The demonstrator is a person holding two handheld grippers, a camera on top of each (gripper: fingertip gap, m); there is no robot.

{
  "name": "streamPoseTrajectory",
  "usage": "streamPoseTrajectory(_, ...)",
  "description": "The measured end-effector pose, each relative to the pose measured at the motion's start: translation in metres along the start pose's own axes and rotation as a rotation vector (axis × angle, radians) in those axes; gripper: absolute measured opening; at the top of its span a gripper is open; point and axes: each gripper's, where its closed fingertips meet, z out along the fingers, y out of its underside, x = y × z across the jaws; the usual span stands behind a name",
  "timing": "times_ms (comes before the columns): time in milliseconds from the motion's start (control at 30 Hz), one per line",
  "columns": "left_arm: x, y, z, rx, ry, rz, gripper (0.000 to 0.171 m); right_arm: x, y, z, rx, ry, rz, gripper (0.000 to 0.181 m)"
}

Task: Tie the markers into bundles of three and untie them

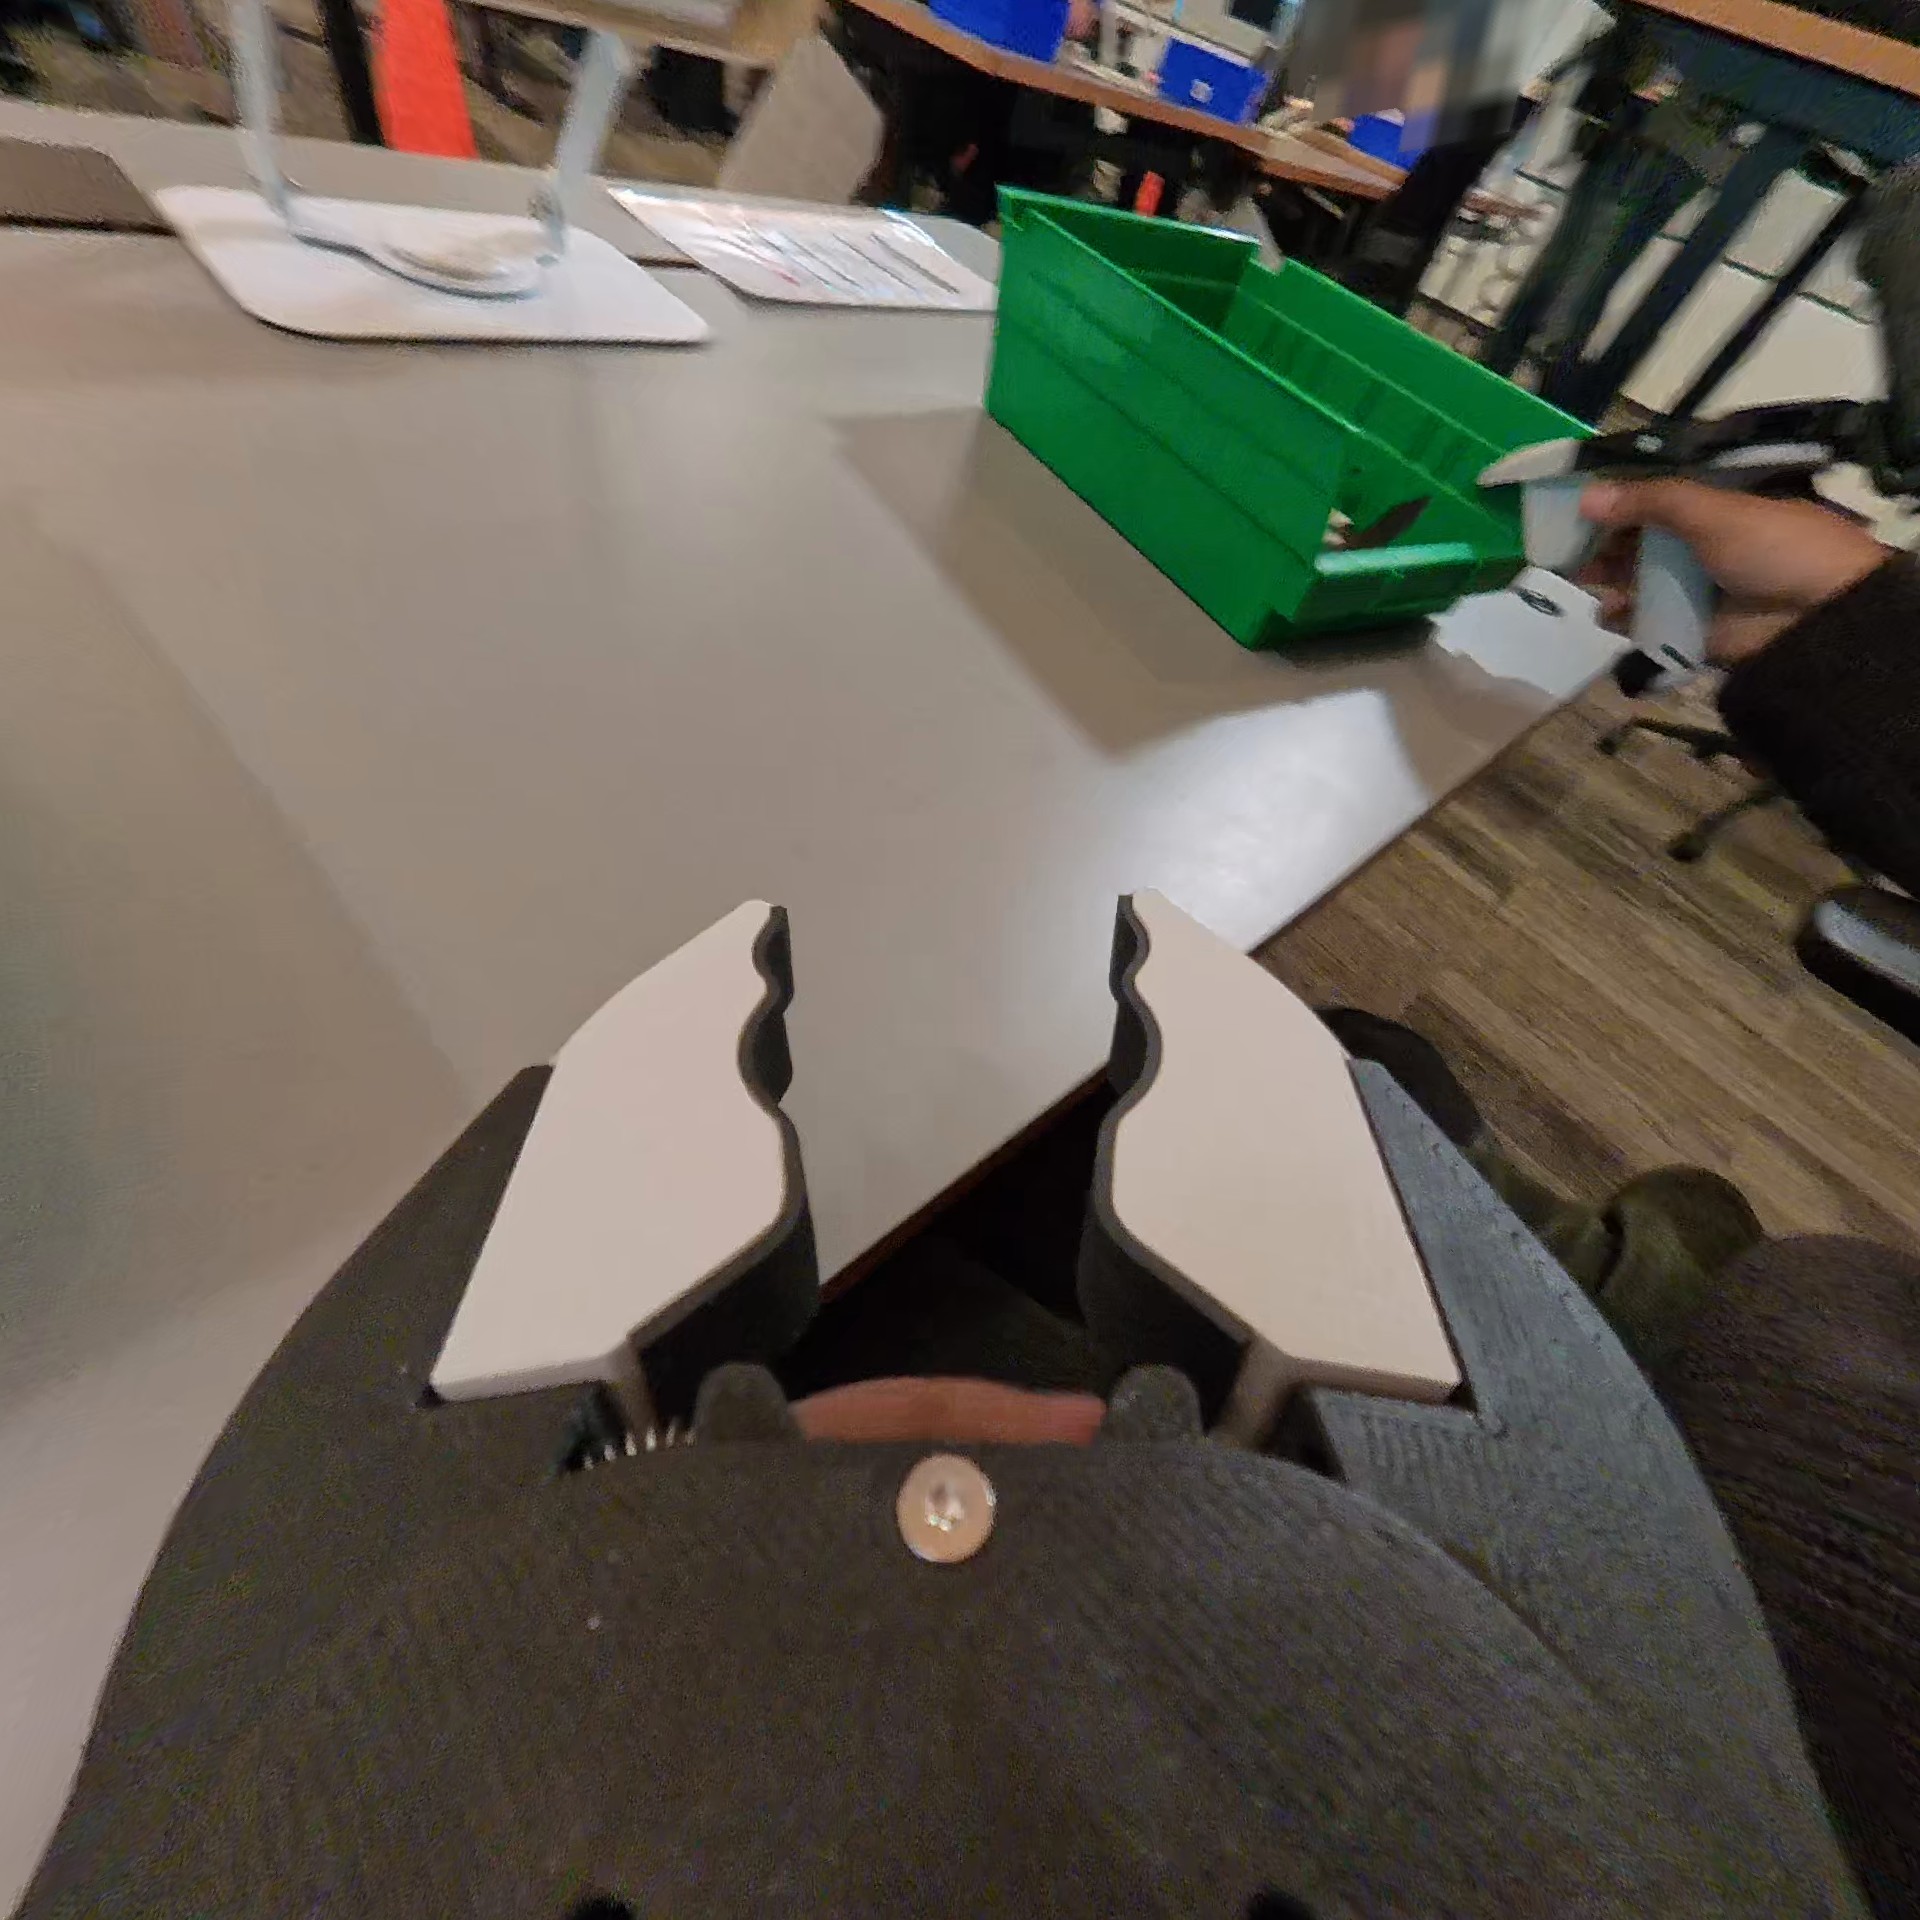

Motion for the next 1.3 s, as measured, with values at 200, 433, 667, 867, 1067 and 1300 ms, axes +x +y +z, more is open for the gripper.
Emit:
streamPoseTrajectory(200, -0.046, -0.034, -0.024, 0.147, -0.405, 0.138, 0.077, -0.002, -0.009, -0.013, 0.04, -0.052, 0.114, 0.004)
streamPoseTrajectory(433, -0.091, -0.054, -0.052, 0.21, -0.672, 0.143, 0.077, -0.015, -0.005, -0.019, 0.034, -0.081, 0.122, 0.005)
streamPoseTrajectory(667, -0.131, -0.038, -0.055, 0.1, -0.718, 0.076, 0.073, -0.018, 0.0, -0.022, 0.037, -0.127, 0.163, 0.005)
streamPoseTrajectory(867, -0.145, -0.03, -0.058, 0.051, -0.747, 0.072, 0.067, -0.018, 0.006, -0.017, 0.028, -0.162, 0.242, 0.005)
streamPoseTrajectory(1067, -0.152, -0.018, -0.046, -0.026, -0.731, 0.116, 0.033, -0.025, 0.005, -0.016, 0.031, -0.179, 0.264, 0.005)
streamPoseTrajectory(1300, -0.187, -0.021, -0.039, -0.084, -0.843, 0.234, 0.021, -0.048, 0.005, -0.015, 0.013, -0.235, 0.289, 0.005)
